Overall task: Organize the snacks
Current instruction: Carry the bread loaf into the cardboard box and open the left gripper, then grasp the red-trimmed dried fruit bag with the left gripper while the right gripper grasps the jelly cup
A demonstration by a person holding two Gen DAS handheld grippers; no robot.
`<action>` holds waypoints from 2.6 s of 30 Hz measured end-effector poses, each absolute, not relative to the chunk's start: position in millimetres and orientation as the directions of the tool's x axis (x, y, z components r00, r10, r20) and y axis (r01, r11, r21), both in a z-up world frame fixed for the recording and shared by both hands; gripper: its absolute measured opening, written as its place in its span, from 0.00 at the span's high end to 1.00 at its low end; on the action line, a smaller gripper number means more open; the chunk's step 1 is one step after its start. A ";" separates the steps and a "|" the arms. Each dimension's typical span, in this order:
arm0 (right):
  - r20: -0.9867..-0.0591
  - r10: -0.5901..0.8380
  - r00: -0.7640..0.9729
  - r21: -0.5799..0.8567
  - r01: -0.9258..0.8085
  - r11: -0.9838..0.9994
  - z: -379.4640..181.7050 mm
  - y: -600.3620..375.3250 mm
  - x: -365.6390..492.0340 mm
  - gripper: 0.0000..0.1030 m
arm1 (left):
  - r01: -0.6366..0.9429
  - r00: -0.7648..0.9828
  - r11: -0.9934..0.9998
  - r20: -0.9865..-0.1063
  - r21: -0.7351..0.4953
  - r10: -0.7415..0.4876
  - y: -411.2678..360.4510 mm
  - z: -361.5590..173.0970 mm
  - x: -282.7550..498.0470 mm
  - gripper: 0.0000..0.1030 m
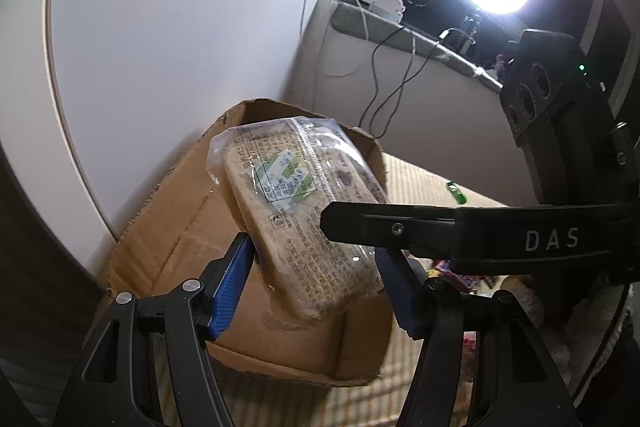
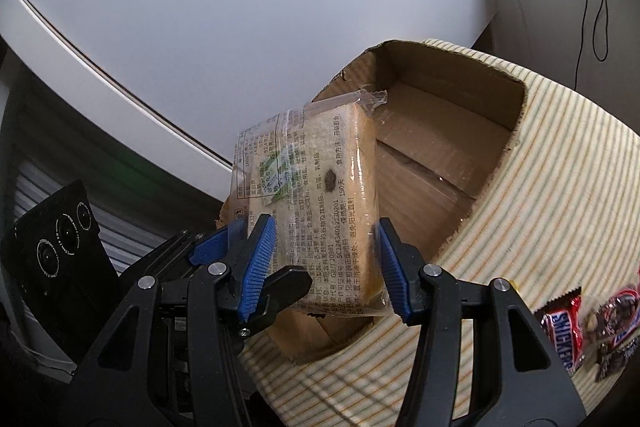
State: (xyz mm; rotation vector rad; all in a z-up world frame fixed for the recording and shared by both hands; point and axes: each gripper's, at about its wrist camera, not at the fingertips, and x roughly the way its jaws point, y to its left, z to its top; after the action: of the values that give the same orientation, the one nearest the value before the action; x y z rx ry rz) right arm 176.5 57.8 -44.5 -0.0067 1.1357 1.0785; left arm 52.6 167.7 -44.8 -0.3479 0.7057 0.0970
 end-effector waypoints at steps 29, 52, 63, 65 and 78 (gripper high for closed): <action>-0.740 0.548 0.390 0.199 -0.651 0.732 -13.9 -106.0 165.8 0.27 | -0.077 0.771 0.956 -0.625 -0.284 -0.124 119.6 -44.6 18.1 0.39; -0.844 0.457 0.281 0.129 -0.720 0.682 -95.0 -147.6 104.5 0.62 | 0.094 0.618 0.933 -0.714 -0.347 -0.328 27.3 -89.0 22.2 0.41; -0.859 0.432 0.273 0.097 -0.743 0.663 -111.3 -135.3 108.4 0.62 | 0.091 0.575 0.923 -0.737 -0.374 -0.356 23.2 -110.3 34.3 0.56; -0.864 0.425 0.269 0.091 -0.747 0.659 -114.9 -132.6 109.0 0.66 | 0.097 0.578 0.924 -0.734 -0.371 -0.356 23.5 -110.4 34.5 0.59; -0.865 0.428 0.262 0.101 -0.745 0.659 -115.6 -135.2 108.9 0.76 | 0.090 0.568 0.913 -0.733 -0.397 -0.374 25.5 -116.0 45.2 0.58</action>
State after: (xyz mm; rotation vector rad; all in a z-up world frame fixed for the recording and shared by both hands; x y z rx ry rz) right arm 108.9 -135.2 -115.6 -0.3606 1.0297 0.8170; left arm 45.2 25.5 -116.0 -0.3339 0.9313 -0.2787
